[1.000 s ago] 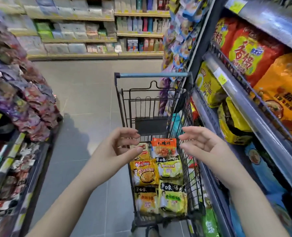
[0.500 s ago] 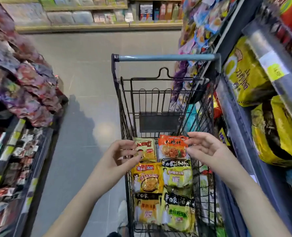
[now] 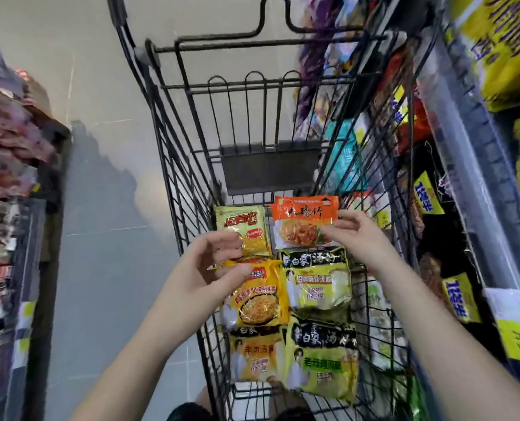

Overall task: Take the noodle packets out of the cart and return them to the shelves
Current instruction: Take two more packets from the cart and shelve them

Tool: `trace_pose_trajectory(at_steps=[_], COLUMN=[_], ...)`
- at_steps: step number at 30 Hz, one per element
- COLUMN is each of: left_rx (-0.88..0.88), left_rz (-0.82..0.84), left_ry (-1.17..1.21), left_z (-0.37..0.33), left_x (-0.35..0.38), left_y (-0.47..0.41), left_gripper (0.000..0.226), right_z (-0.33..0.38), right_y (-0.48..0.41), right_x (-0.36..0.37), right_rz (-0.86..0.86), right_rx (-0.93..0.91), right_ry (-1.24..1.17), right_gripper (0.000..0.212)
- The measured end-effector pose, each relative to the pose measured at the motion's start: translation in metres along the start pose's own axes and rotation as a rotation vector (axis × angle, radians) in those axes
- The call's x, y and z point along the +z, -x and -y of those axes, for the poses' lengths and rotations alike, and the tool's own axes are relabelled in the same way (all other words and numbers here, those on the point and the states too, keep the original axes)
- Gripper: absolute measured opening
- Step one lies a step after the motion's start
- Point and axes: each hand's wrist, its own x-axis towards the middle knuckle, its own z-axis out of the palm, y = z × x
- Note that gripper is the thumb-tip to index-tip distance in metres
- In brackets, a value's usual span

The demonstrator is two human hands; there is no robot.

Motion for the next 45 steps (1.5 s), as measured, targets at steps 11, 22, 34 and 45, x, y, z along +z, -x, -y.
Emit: trace_pose_trajectory(at_steps=[11,22,34,45], left_rx=[0.008,-0.007,-0.012,-0.059], left_rz=[0.041,0.121,0.096,0.017], left_ry=[-0.057,-0.068,-0.037,-0.026], left_z=[-0.001,0.009,0.012,0.013], left_x=[0.0,-0.001,-0.008,0.003], left_y=[-0.025,-0.038,-0.043,-0.046], left_gripper=[0.041,0.047,0.052,0.043], right_z=[-0.1,-0.038,-0.038,-0.04], right_y=[-0.15,-0.119,-0.117,-0.095], right_x=[0.04,0.068,0.07,0.059], right_rz=[-0.089,-0.253,-0.336,-0.246], right_rx=[0.193,0.362,0.301,0.116], right_ry=[0.252,0.37,0.443,0.111], right_gripper=[0.137,0.108,0.101,0.075])
